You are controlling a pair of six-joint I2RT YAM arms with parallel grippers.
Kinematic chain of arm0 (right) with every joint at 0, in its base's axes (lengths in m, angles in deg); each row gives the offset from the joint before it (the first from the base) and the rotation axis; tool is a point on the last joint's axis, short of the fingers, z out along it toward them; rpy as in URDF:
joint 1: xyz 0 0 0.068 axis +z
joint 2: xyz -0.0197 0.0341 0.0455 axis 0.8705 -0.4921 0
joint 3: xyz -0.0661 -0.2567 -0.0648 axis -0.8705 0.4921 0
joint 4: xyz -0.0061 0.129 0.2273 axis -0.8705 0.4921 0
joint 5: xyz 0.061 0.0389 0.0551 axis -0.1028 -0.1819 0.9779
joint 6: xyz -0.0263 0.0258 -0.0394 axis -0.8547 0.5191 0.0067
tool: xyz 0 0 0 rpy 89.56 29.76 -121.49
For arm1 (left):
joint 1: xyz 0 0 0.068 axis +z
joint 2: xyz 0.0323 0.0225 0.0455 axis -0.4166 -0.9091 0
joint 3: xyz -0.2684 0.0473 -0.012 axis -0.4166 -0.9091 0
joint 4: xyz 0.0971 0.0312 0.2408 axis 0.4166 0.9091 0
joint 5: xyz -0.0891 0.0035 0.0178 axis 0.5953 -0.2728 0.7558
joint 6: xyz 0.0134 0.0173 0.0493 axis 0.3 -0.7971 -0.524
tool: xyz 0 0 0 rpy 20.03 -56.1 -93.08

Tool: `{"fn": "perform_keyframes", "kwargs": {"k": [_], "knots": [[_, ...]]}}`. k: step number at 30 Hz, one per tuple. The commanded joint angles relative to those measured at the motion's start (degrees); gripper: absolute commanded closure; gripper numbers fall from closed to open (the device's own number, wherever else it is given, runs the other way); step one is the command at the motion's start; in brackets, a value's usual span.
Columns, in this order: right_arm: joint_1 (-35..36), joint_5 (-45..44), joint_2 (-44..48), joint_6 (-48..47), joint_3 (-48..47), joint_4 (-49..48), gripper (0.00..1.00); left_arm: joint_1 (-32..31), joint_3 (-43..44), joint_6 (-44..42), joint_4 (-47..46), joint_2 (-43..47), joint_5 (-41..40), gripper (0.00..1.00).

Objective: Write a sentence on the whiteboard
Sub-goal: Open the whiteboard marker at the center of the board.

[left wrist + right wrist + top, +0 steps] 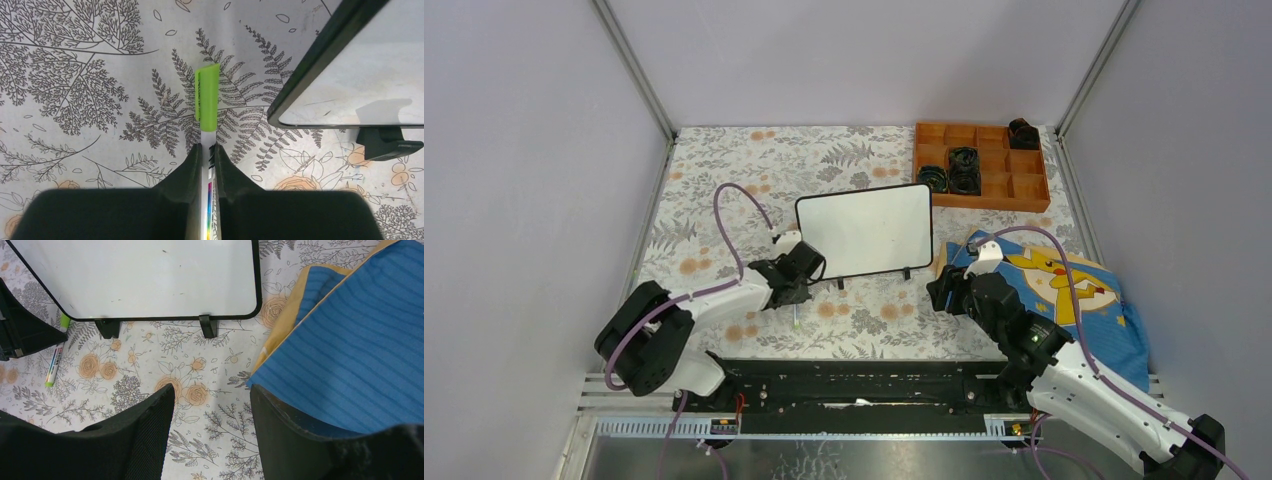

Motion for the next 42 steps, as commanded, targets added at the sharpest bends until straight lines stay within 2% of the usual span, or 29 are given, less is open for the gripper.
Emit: {"fn": "perform_keyframes", "kwargs": {"k": [1, 7, 12, 16, 20, 25, 28, 33, 38, 42], "knots": [[-0.2, -2.2, 0.3, 0.9, -0.7, -0.2, 0.36, 0.4, -2.3, 0.8, 1.5, 2.5, 1.9, 1.0], [-0.2, -2.1, 1.0, 1.9, -1.7, 0.6, 0.36, 0.4, -0.2, 1.3, 7.0, 11.0, 0.8, 1.0], [-0.2, 0.0, 1.5, 1.4, -4.8, 3.4, 0.35, 0.4, 3.6, 2.0, 13.2, 21.4, 1.4, 1.0], [-0.2, 6.1, 1.2, -0.5, -8.2, 1.8, 0.33, 0.4, 6.4, 1.3, 15.2, 30.2, 2.7, 1.0], [-0.2, 22.9, -0.3, -2.9, -13.9, -6.3, 0.26, 0.4, 8.4, -1.6, 12.1, 37.8, 3.2, 1.0], [-0.2, 29.0, -11.9, -1.2, -26.6, -14.1, 0.24, 0.4, 9.8, -7.7, 4.1, 43.8, 5.8, 1.0], [-0.2, 33.0, -19.8, 3.0, -32.5, -20.8, 0.19, 0.4, 8.1, -10.4, -1.2, 47.1, 7.3, 1.0], [-0.6, 32.2, -29.1, 8.6, -36.7, -30.4, 0.09, 0.4, 4.7, -12.7, -8.0, 51.9, 8.3, 1.0], [-1.0, 30.7, -34.5, 10.4, -38.2, -34.2, 0.07, 0.4, 5.9, -15.1, -9.0, 53.4, 9.6, 1.0], [-1.8, 33.3, -35.3, 12.2, -37.4, -35.1, 0.07, 0.4, 7.9, -16.1, -9.1, 53.3, 10.5, 1.0]]}}
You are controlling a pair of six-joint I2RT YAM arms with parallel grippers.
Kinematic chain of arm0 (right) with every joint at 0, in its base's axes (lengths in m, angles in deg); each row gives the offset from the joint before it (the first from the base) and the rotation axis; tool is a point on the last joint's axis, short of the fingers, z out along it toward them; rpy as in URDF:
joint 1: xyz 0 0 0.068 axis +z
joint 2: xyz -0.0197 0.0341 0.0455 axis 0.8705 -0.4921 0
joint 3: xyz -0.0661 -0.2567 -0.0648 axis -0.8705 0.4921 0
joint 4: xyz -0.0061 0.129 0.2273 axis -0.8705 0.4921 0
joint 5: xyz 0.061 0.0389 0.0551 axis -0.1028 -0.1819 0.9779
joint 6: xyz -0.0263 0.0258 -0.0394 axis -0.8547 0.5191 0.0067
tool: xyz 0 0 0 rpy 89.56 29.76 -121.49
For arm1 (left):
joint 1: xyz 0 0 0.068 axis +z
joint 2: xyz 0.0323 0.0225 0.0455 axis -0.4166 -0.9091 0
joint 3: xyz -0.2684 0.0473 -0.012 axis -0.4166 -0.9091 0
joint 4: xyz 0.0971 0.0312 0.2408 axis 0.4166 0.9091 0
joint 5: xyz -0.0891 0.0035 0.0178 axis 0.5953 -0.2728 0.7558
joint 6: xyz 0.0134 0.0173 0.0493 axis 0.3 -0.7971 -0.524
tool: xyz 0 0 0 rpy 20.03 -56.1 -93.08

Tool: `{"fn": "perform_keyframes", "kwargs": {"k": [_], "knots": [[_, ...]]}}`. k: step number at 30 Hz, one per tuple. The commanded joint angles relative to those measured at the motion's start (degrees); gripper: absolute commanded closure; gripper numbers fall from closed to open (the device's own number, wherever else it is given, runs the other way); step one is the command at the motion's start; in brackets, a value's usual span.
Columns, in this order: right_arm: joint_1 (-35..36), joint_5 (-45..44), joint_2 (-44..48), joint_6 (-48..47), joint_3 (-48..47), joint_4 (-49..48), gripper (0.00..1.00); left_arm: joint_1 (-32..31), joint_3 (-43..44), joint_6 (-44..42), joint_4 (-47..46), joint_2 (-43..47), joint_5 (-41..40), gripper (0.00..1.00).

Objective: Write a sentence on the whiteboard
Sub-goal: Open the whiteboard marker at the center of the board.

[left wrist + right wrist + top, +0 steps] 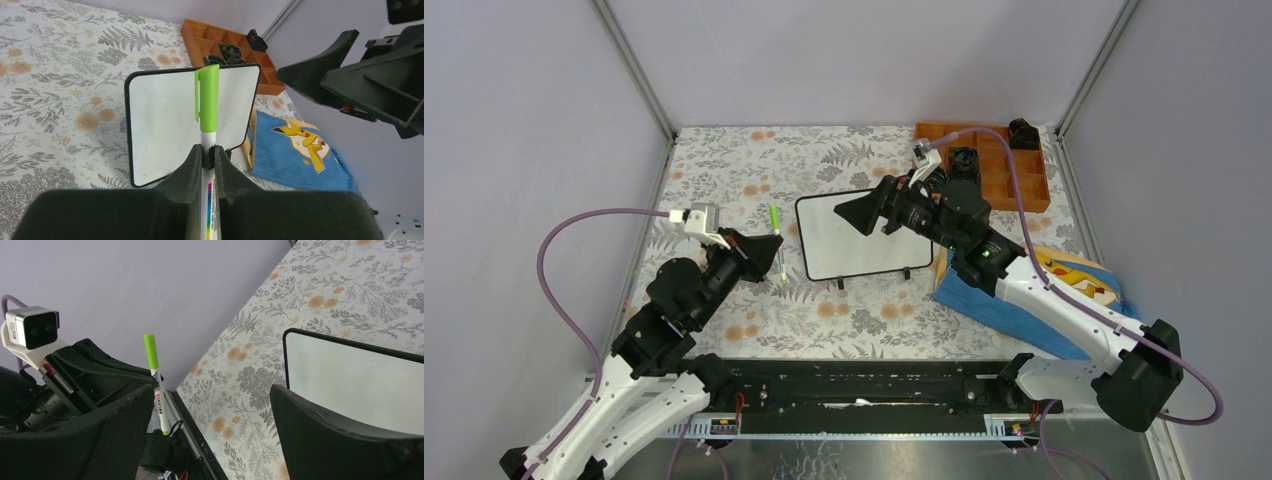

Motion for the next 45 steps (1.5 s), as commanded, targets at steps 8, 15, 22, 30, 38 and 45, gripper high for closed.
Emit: {"fn": "perform_keyframes", "kwargs": {"k": [8, 15, 22, 30, 38, 45], "knots": [[-1.2, 4.3, 9.0, 4.3, 9.3, -12.0, 0.09, 0.2, 2.5, 0.8, -11.3, -0.2, 8.5, 1.0], [-1.2, 2.6, 15.2, 0.3, 7.7, -0.3, 0.1, 0.2, -0.7, 5.3, -23.4, -2.2, 13.5, 1.0], [-1.2, 9.7, 13.6, 0.3, 5.0, -2.3, 0.12, 0.2, 0.8, 4.5, -27.2, -5.8, 17.8, 1.0], [0.7, 18.7, 9.5, 5.5, 5.5, -15.8, 0.15, 0.2, 3.4, 7.6, -29.4, -5.9, 19.4, 1.0], [6.2, 15.6, 5.1, 8.3, 3.7, -24.2, 0.23, 0.2, 6.4, 10.9, -32.5, -7.6, 22.1, 1.0], [7.9, 15.8, 1.4, 13.2, 1.5, -31.4, 0.3, 0.2, 6.7, 14.2, -34.3, -7.7, 23.7, 1.0]]}}
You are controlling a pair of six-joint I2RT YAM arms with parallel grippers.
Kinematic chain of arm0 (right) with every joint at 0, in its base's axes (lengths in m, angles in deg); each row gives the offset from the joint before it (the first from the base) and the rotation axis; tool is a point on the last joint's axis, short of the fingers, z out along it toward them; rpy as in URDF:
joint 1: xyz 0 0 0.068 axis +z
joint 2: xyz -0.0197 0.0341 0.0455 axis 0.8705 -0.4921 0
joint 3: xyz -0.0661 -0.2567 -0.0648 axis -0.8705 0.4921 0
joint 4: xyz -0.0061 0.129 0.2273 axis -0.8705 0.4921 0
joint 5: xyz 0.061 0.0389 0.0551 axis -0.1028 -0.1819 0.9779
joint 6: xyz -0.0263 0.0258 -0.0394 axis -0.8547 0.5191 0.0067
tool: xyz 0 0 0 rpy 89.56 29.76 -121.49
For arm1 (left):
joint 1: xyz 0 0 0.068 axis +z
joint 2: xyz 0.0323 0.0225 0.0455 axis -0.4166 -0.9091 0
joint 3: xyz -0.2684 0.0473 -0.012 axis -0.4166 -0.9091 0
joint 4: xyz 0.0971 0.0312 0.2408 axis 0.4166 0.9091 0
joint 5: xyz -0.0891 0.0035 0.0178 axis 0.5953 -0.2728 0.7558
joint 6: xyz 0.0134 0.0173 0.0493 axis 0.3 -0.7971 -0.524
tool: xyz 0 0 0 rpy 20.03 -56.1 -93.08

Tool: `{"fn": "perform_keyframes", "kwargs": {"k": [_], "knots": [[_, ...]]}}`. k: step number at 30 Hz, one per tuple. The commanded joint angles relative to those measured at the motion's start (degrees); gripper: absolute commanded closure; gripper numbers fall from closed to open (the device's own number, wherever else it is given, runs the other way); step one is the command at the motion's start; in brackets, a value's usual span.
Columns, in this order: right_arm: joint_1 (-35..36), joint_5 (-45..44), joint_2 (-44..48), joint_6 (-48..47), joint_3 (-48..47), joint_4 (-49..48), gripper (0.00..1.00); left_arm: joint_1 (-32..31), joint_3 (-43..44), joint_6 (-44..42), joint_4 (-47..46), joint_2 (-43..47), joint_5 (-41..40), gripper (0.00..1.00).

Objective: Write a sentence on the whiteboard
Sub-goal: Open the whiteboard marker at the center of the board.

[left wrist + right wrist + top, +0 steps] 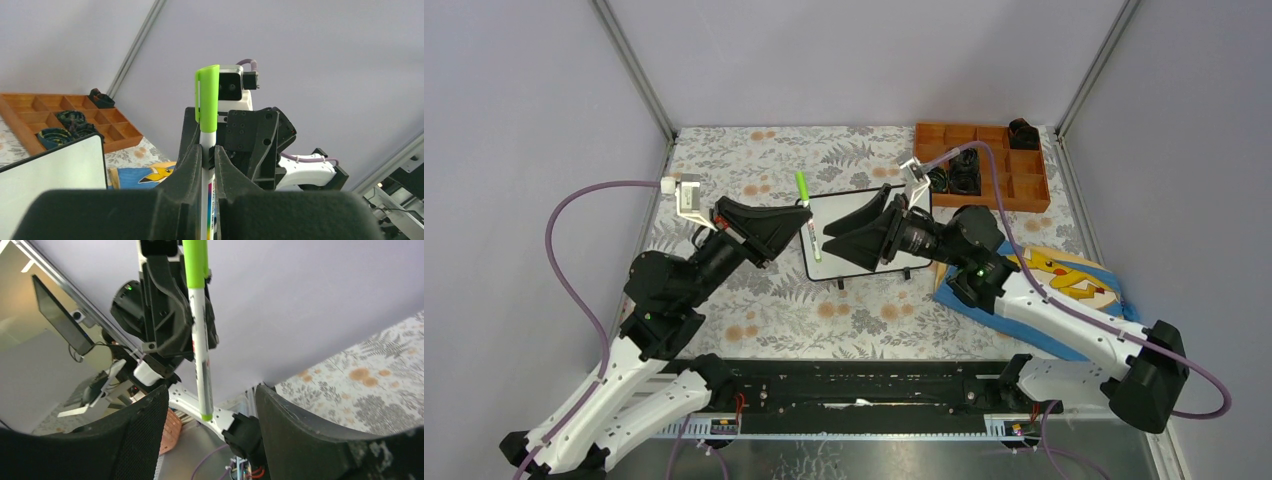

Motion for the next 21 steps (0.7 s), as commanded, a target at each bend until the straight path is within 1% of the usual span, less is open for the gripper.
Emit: {"fn": "perform_keyframes", "kwargs": {"k": [1, 6, 14, 21], "knots": [[0.8, 0.4, -1.9, 5.2, -4.0, -10.3, 0.31, 0.2, 1.3, 2.6, -4.9, 0.1, 2.1, 1.0], [0.9, 1.7, -4.1, 8.9, -5.8, -12.0, 0.39, 0.2, 0.2, 3.9, -6.2, 0.9, 2.2, 1.0], [0.8, 3.9, -6.4, 12.3, -8.0, -12.4, 0.47, 0.2, -0.7, 4.9, -7.0, 1.5, 2.5, 1.0], [2.1, 7.9, -9.1, 14.2, -10.4, -13.4, 0.48, 0.2, -0.9, 4.3, -6.1, 2.3, 1.9, 1.0]]}}
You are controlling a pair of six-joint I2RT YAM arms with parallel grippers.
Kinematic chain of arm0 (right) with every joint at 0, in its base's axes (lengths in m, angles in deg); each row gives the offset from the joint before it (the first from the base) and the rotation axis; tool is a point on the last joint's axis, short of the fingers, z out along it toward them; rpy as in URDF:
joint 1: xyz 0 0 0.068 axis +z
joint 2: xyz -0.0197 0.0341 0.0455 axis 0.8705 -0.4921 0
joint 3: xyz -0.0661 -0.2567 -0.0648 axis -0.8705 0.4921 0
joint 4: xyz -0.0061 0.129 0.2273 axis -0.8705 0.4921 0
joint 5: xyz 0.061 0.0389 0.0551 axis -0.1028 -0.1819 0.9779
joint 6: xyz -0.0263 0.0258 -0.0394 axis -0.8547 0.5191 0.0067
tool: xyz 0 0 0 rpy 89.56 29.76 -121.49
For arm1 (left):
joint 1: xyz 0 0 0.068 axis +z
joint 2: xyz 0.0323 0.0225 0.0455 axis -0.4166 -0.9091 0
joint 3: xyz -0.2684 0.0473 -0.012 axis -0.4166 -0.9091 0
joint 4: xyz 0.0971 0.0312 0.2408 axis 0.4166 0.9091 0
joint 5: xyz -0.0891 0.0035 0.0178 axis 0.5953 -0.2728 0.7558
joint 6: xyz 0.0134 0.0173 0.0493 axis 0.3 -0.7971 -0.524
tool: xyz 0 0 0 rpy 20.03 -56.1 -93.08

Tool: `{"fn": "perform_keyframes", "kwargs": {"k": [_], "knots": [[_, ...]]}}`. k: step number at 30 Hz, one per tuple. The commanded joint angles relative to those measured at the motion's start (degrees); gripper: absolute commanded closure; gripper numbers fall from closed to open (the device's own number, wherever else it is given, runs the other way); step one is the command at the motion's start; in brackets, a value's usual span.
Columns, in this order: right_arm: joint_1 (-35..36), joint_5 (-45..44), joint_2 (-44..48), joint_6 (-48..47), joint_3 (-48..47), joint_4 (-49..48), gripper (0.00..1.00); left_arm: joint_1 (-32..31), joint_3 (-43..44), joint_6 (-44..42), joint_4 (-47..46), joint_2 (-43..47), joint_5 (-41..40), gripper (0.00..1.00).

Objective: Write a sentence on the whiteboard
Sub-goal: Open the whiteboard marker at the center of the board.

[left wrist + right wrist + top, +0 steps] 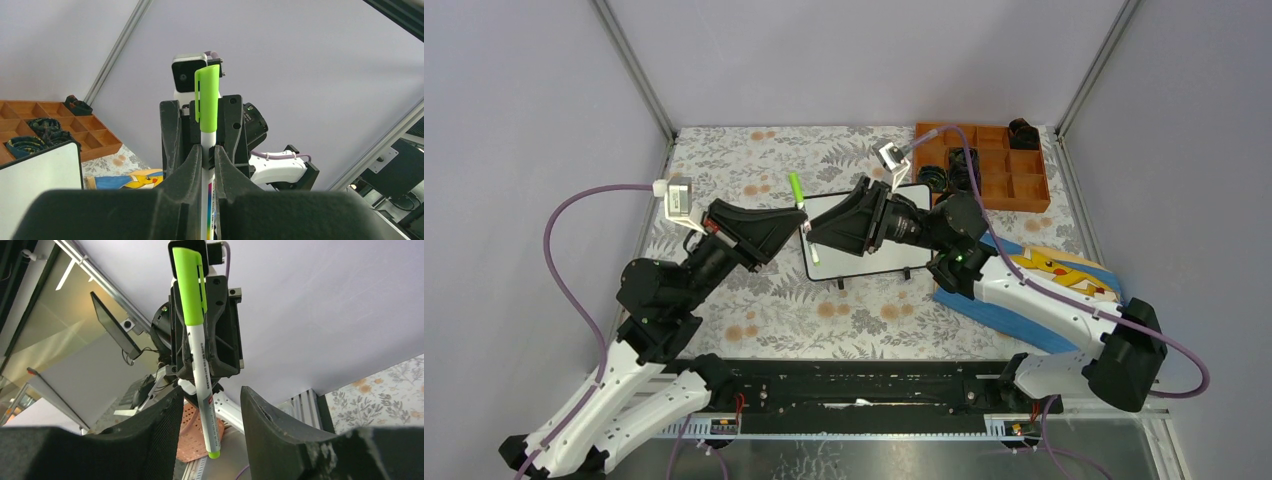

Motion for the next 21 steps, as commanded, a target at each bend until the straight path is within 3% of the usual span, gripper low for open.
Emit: {"fn": "perform_keyframes", "kwargs": {"k": [1, 9, 11, 14, 15, 16, 18, 19, 21], "knots": [[1.7, 3.7, -0.9, 1.4, -3.9, -3.3, 0.48, 0.2, -0.2, 0.0, -2.8, 0.9, 0.5, 1.0], [2.3, 3.7, -1.0, 0.1, -4.2, -1.4, 0.65, 0.2, -0.4, -0.4, -2.1, 1.3, 0.4, 1.0], [2.3, 3.9, -1.0, 0.0, -4.0, -1.6, 0.75, 0.2, -0.1, -0.7, -1.4, 1.1, 0.8, 1.0], [2.3, 4.2, -0.3, -1.5, -4.0, 0.7, 1.0, 0.2, 0.2, -1.1, -0.6, 1.0, 1.2, 1.0], [2.3, 4.2, 0.5, -3.1, -3.9, 2.5, 1.0, 0.2, 0.2, -1.3, -0.3, 1.1, 1.4, 0.95], [2.3, 3.9, 1.5, -4.9, -3.7, 5.1, 1.0, 0.2, 0.3, -1.6, 0.0, 1.3, 1.7, 0.82], [2.3, 2.8, 4.5, -10.0, -2.8, 12.1, 1.0, 0.2, 0.4, -2.4, 0.9, 1.8, 2.3, 0.39], [2.3, 2.0, 6.2, -12.7, -2.3, 15.6, 1.0, 0.2, 0.5, -2.6, 1.4, 2.0, 2.7, 0.28], [2.3, 0.4, 9.4, -18.9, -1.6, 22.6, 1.0, 0.2, 1.2, -3.4, 2.8, 2.0, 3.3, 0.17]]}}
